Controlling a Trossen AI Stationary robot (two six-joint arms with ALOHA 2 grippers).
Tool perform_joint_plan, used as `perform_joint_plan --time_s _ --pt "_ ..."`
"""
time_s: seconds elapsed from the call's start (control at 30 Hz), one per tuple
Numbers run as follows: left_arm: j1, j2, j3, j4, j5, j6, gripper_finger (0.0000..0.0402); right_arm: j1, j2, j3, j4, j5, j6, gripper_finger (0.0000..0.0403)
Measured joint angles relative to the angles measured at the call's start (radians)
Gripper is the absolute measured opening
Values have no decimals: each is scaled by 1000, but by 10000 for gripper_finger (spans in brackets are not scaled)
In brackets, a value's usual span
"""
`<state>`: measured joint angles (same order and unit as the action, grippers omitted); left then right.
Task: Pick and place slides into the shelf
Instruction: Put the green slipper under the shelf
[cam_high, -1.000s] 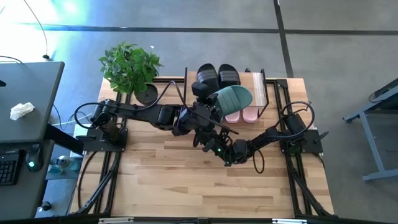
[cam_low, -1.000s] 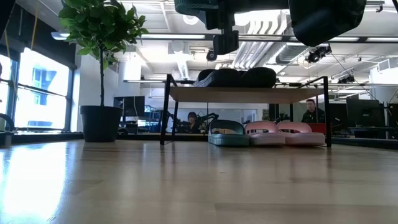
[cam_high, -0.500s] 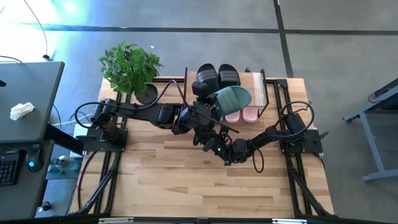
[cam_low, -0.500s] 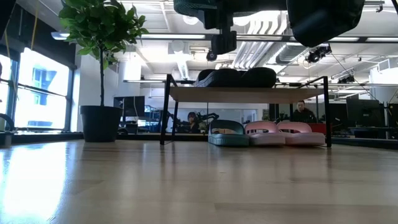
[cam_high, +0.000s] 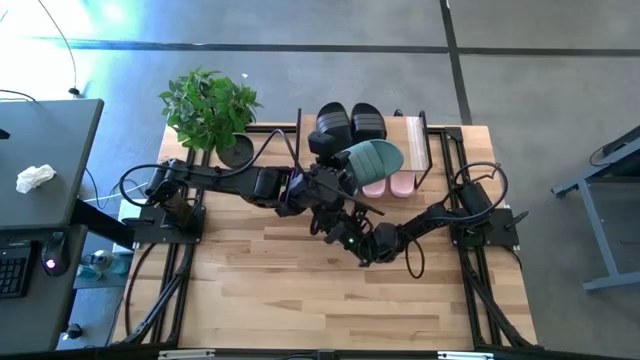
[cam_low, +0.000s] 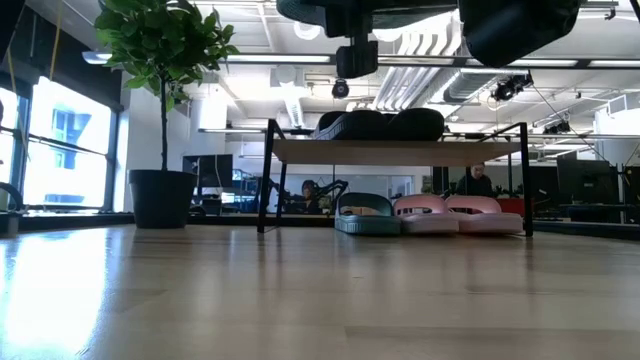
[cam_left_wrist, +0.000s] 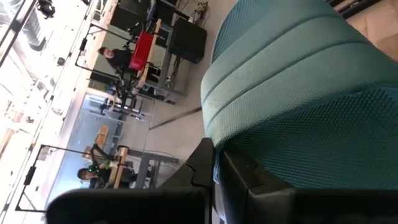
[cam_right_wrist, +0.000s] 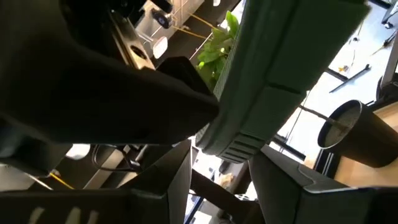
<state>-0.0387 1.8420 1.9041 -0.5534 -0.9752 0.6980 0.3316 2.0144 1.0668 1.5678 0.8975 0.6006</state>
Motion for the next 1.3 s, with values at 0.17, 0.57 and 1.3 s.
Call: perform_joint_plan --time_s 0.17,0.57,1.3 --pt "0 0 0 2 12 -19 0 1 1 28 -4 54 -36 146" --pt "2 0 0 0 40 -22 0 7 2 48 0 208 -86 88" --pt "-2 0 0 -24 194 -13 36 51 0 48 -54 444 -205 13"
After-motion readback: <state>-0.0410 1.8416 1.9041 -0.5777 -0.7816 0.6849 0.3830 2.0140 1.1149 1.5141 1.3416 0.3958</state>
